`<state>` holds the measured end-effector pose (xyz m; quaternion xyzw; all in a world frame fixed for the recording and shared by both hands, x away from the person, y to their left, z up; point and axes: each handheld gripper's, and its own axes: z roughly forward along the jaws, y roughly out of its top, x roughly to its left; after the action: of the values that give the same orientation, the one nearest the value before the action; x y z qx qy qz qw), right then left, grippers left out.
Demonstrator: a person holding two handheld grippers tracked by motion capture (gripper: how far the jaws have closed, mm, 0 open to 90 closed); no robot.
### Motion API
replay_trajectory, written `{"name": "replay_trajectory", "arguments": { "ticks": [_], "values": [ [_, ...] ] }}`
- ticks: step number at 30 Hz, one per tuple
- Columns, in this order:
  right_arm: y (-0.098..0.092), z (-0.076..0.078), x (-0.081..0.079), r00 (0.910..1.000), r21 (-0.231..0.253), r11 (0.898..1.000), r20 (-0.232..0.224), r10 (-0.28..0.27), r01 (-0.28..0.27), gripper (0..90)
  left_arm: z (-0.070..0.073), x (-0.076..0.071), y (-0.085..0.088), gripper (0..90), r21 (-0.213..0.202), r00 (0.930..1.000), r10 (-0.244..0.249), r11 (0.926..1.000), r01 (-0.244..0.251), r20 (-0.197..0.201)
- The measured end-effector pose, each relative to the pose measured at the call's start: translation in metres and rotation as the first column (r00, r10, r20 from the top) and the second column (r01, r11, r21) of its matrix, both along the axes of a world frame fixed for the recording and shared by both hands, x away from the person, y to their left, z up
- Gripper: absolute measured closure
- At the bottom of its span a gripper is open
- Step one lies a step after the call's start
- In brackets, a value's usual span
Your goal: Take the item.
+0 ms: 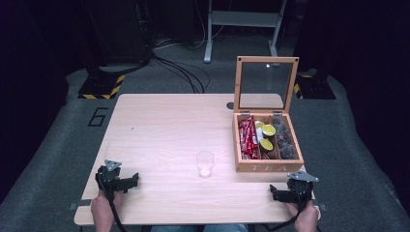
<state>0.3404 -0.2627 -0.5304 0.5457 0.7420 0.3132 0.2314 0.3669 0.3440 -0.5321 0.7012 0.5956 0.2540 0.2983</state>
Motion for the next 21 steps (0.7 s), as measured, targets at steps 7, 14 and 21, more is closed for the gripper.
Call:
{"name": "replay_trajectory", "arguments": {
  "ticks": [7, 14, 21],
  "values": [
    [0.0002, 0.0, 0.0, 1.0, 0.001, 1.0, 0.0, -0.002, 0.002, 0.0, 0.0, 0.0, 0.0, 0.3, -0.001, 1.0, 0.001, 1.0, -0.001, 0.0],
    [0.0009, 0.0003, 0.0, 1.0, 0.004, 1.0, -0.005, -0.008, 0.008, 0.0, 0.0, 0.0, 0.0, 0.4, 0.0, 1.0, 0.001, 1.0, -0.001, 0.0],
    [-0.0021, 0.0022, -0.0014, 0.9996, -0.003, 1.0, -0.028, -0.007, 0.007, 0.0, 0.0, 0.0001, -0.0001, 0.3, -0.001, 1.0, 0.0, 1.0, 0.0, -0.001]
  ]
}}
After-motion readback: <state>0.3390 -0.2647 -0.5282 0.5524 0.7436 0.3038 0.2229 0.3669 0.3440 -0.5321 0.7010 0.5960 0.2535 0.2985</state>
